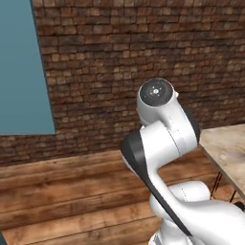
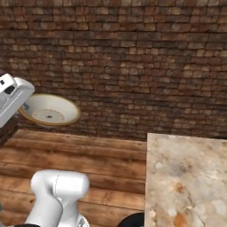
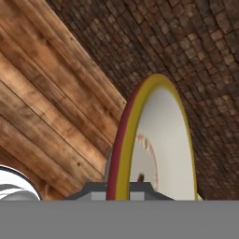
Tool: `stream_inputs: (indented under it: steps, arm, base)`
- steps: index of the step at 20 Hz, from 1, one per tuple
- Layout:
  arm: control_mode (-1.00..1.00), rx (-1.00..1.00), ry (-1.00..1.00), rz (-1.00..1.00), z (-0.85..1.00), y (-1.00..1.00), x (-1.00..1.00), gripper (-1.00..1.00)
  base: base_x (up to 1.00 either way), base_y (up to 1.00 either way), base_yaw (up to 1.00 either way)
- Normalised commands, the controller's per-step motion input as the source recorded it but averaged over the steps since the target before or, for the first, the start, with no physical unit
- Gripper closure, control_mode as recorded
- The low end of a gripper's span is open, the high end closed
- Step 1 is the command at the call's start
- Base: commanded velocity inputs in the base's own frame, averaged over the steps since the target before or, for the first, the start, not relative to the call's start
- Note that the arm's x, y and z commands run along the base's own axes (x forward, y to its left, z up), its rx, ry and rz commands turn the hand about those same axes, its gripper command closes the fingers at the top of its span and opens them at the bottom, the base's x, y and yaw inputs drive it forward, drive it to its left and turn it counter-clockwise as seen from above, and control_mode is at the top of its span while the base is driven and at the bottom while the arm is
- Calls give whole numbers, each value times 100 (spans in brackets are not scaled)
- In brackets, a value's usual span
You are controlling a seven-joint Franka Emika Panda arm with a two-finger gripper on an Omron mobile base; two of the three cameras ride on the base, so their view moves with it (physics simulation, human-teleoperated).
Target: Retrieve the bowl from the cabinet, then place the raw meat into the bowl to avoid contamination.
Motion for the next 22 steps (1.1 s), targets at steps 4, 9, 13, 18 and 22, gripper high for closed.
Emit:
stream_inputs:
  steps: [4,9,13,18,22]
  arm:
    - [100,0,0,0,0,0,0,100]
    - [100,0,0,0,0,0,0,100]
    - [100,0,0,0,0,0,0,100]
    - [100,0,0,0,0,0,0,100]
    - [100,0,0,0,0,0,0,100]
  base:
    - [63,-5,-9]
    - [76,12,-4]
    - [83,0,0]
    - [78,0,0]
    - [73,0,-1]
